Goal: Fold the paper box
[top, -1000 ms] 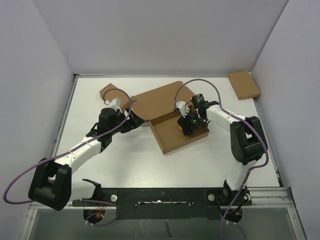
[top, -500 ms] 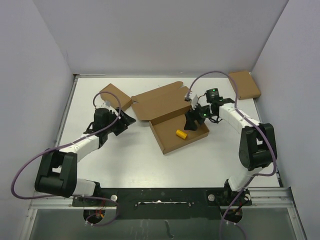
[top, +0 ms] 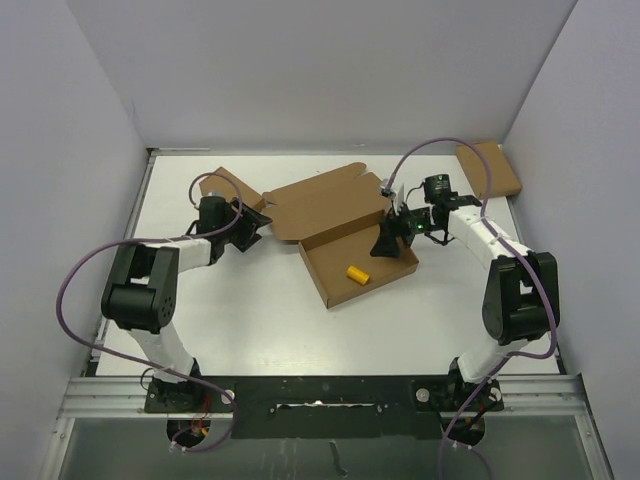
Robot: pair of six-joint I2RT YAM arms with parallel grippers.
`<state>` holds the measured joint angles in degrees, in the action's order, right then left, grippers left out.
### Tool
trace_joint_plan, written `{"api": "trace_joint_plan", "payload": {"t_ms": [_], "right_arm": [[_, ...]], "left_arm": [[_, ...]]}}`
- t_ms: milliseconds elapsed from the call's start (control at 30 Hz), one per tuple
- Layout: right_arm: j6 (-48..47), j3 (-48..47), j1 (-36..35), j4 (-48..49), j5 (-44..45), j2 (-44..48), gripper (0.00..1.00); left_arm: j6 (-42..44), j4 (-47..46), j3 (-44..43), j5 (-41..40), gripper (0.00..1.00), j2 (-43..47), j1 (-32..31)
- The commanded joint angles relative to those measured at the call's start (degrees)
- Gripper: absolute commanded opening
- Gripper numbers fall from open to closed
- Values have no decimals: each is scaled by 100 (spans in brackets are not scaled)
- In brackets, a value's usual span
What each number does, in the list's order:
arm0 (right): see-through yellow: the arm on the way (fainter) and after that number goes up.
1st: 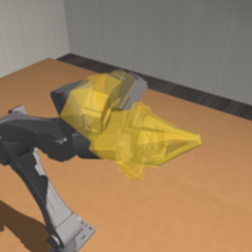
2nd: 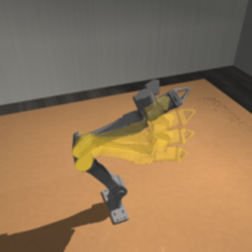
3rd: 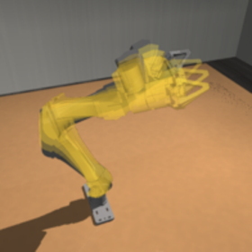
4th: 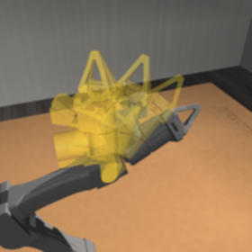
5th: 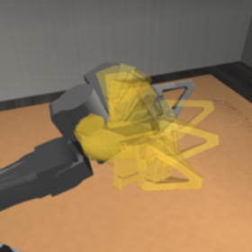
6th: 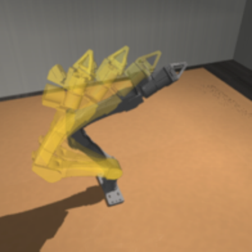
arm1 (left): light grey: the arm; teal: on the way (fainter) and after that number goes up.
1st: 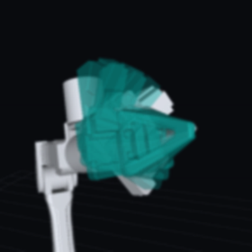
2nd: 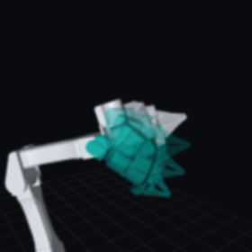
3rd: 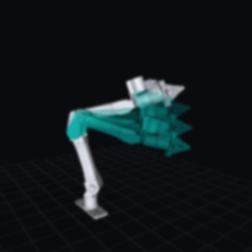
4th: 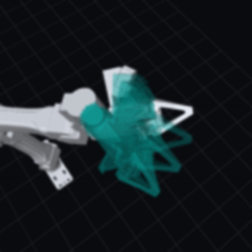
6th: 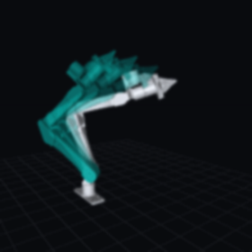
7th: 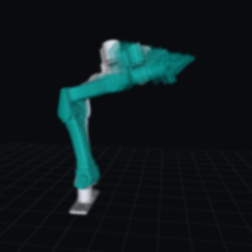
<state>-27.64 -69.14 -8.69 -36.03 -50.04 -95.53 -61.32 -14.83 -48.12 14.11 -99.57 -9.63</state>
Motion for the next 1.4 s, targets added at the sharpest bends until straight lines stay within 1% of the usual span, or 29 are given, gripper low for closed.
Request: {"api": "trace_joint_plan", "payload": {"t_ms": [0, 100, 200, 367, 500, 600, 667, 767, 900, 1000, 1133, 1200, 1367], "right_arm": [[-101, -64, 45, 17, -293, 169, 69], [-93, -88, 160, 11, -407, 170, 69], [-92, -95, 296, 6, -481, 187, 69], [-92, -90, 455, -5, -574, 218, 68], [-93, -98, 511, 6, -603, 219, 68], [-92, -95, 530, 0, -619, 228, 68], [-79, -91, 570, 8, -650, 230, 68], [-39, -99, 707, 28, -749, 227, 68], [193, -93, 1079, 152, -945, 236, 68], [543, -12, 1455, 438, -1047, 247, 69], [1186, 98, 1827, 1056, -1137, 181, 70], [1379, 1, 1928, 1152, -1151, 51, 71], [1637, -508, 2063, 1035, -1391, -452, 75]], "left_arm": [[-545, -707, -578, -128, 56, -650, 31], [-716, -887, -834, -135, 48, -1051, 23], [-742, -812, -1132, -114, 43, -1373, 14], [-609, -727, -1367, -110, 31, -1590, 14], [-458, -714, -1408, -143, 17, -1628, 43], [-435, -847, -1445, 10, 6, -1730, 81], [-400, -947, -1419, 99, 1, -1724, 84], [-249, -1126, -1292, 175, 0, -1582, 84], [109, -1490, -1036, 316, 0, -1258, 84], [512, -1820, -845, 532, 0, -1007, 89], [1093, -2179, -626, 908, 0, -699, 82], [1345, -2423, -444, 1045, 0, -529, 67], [1807, -2800, -199, 1297, 0, -132, 66]]}}
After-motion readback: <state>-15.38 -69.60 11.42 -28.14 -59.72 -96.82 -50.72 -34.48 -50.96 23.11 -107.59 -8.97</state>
